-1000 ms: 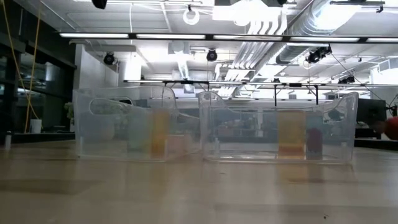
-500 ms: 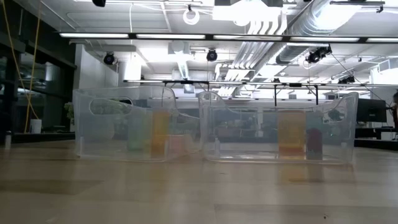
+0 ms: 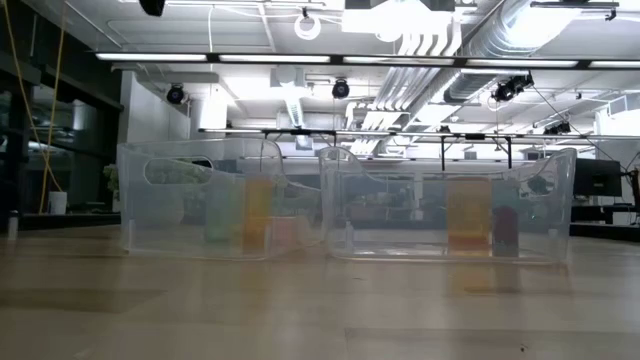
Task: Pick and place medicine bottles into bin by pill shape (circle, oval)
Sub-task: Return to Home Position
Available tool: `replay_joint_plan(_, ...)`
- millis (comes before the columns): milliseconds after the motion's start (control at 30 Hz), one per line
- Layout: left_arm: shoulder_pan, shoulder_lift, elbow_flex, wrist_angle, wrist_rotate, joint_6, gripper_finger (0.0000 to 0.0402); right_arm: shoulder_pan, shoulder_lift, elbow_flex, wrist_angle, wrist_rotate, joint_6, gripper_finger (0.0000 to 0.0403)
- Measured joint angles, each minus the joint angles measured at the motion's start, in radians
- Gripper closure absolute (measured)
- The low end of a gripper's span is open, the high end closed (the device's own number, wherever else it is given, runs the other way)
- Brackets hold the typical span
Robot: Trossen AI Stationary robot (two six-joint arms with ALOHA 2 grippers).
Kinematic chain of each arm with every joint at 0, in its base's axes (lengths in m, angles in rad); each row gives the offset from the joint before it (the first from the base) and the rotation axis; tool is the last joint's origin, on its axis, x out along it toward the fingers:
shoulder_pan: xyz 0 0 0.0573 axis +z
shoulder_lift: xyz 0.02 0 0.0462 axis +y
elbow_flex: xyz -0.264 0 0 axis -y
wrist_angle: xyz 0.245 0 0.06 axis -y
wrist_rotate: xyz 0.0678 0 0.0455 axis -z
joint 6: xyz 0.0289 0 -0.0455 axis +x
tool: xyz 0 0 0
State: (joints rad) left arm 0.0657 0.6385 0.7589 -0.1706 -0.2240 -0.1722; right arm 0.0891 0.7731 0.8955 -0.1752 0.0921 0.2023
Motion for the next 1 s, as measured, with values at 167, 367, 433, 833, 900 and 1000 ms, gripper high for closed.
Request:
replay_joint_plan(167, 0.06, -0.142, -0.111, -0.008, 0.059, -0.019, 0.0402, 0.0, 0.0, 0.0, 0.0, 0.004, -0.001, 0.0403)
replay_joint_plan(367, 0.092, -0.398, -0.399, 0.14, 0.062, -0.099, 0.0401, 0.0, 0.0, 0.0, -0.01, 0.008, 0.032, 0.0403)
replay_joint_plan(433, 0.091, -0.465, -0.483, 0.194, 0.062, -0.114, 0.0402, 0.0, 0.0, 0.0, -0.023, 0.008, 0.07, 0.0403)
replay_joint_plan(833, 0.091, -0.636, -0.747, 0.263, 0.127, -0.193, 0.0401, 0.0, 0.0, 0.0, -0.023, 0.01, 0.165, 0.0403)
replay_joint_plan(900, 0.091, -0.635, -0.747, 0.204, 0.133, -0.17, 0.0401, 0.0, 0.0, 0.0, -0.023, 0.01, 0.186, 0.0403)
replay_joint_plan(1000, 0.091, -0.633, -0.747, 0.182, 0.217, -0.109, 0.0401, 0.0, 0.0, 0.0, -0.023, 0.008, 0.21, 0.0403)
